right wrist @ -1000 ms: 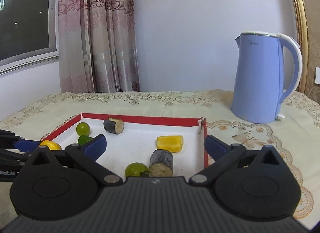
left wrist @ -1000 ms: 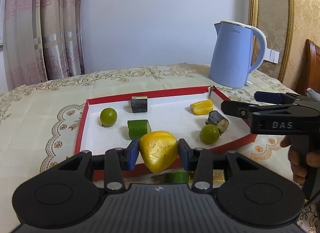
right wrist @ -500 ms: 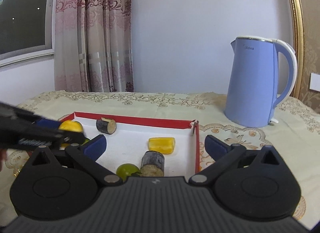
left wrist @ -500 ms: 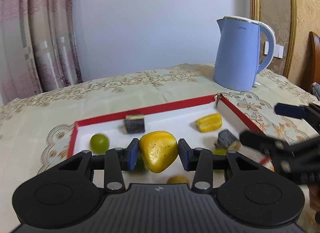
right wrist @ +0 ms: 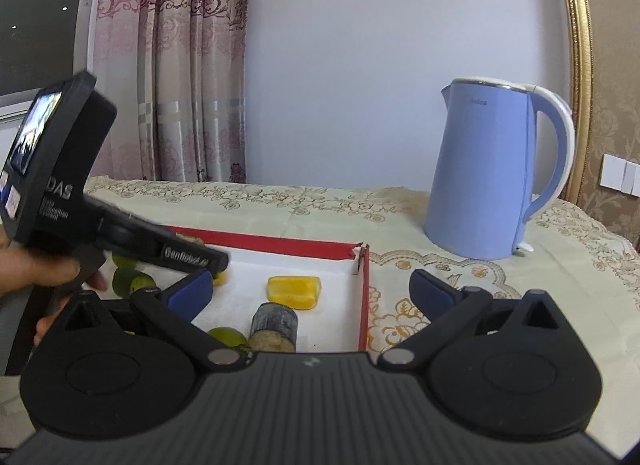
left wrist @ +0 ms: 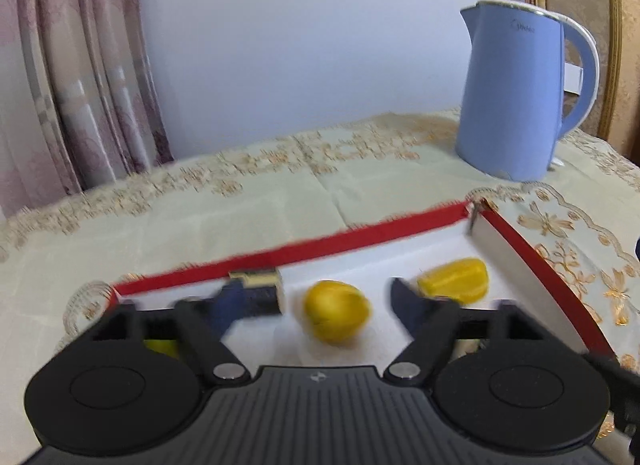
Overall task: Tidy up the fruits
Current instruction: 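Lower the yellow mango into the tray and open the left gripper, then grasp the green pepper chunk beside the tray with the left gripper, then grasp another brown longan with the right gripper while the left lifts the pepper chunk, then carry the green pepper chunk into the tray and open the left gripper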
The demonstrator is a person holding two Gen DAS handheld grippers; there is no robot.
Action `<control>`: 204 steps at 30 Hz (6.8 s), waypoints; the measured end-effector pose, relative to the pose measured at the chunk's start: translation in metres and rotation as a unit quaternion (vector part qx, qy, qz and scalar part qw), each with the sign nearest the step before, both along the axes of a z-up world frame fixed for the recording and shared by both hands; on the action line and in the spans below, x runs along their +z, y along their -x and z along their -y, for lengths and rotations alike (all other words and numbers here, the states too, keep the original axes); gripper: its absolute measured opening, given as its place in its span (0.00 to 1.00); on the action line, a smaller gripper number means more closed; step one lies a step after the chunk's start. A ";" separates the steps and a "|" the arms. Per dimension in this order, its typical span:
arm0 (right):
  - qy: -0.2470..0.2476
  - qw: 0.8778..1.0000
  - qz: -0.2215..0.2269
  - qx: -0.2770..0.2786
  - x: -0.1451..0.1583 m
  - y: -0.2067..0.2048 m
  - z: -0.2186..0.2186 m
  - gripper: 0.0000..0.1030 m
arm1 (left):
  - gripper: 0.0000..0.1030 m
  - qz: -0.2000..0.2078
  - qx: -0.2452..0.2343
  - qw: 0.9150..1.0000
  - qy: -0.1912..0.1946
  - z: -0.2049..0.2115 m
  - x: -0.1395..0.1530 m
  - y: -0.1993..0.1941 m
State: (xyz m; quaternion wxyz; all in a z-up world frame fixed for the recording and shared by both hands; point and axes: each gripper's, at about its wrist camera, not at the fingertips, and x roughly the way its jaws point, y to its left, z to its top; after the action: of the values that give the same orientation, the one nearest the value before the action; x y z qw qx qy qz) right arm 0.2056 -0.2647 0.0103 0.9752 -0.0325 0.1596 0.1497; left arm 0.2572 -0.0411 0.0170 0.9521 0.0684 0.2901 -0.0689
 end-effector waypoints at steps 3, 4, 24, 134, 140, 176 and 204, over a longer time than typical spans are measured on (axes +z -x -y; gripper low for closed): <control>0.000 1.000 -0.004 0.014 -0.001 0.000 -0.001 1.00 | 0.84 0.020 0.012 0.999 -0.026 -0.001 0.008 0.007; -0.001 1.000 -0.007 0.019 -0.002 0.000 -0.001 1.00 | 0.84 0.025 0.018 0.999 -0.033 -0.004 0.010 0.010; -0.030 0.999 0.001 0.014 -0.007 0.000 0.001 1.00 | 1.00 0.052 -0.021 0.995 -0.083 -0.026 -0.015 0.168; 0.094 0.972 -0.048 0.212 -0.019 0.052 -0.052 0.23 | 0.29 0.063 0.042 0.995 0.070 -0.082 -0.001 0.132; 0.089 0.973 -0.045 0.208 -0.018 0.051 -0.048 0.23 | 0.29 0.058 0.063 0.995 0.053 -0.084 -0.004 0.116; 0.089 0.972 -0.043 0.211 -0.016 0.052 -0.046 0.23 | 0.29 0.005 0.122 0.993 -0.002 -0.092 -0.028 0.052; 0.081 0.974 -0.050 0.208 -0.017 0.049 -0.045 0.23 | 0.59 0.019 0.134 0.991 -0.005 -0.088 -0.013 0.040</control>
State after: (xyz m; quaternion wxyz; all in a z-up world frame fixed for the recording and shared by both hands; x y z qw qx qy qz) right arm 0.1569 -0.2196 -0.0070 0.9077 -0.1360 0.2097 0.3370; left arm 0.2172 0.0466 0.0037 0.9577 0.0353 0.2788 0.0624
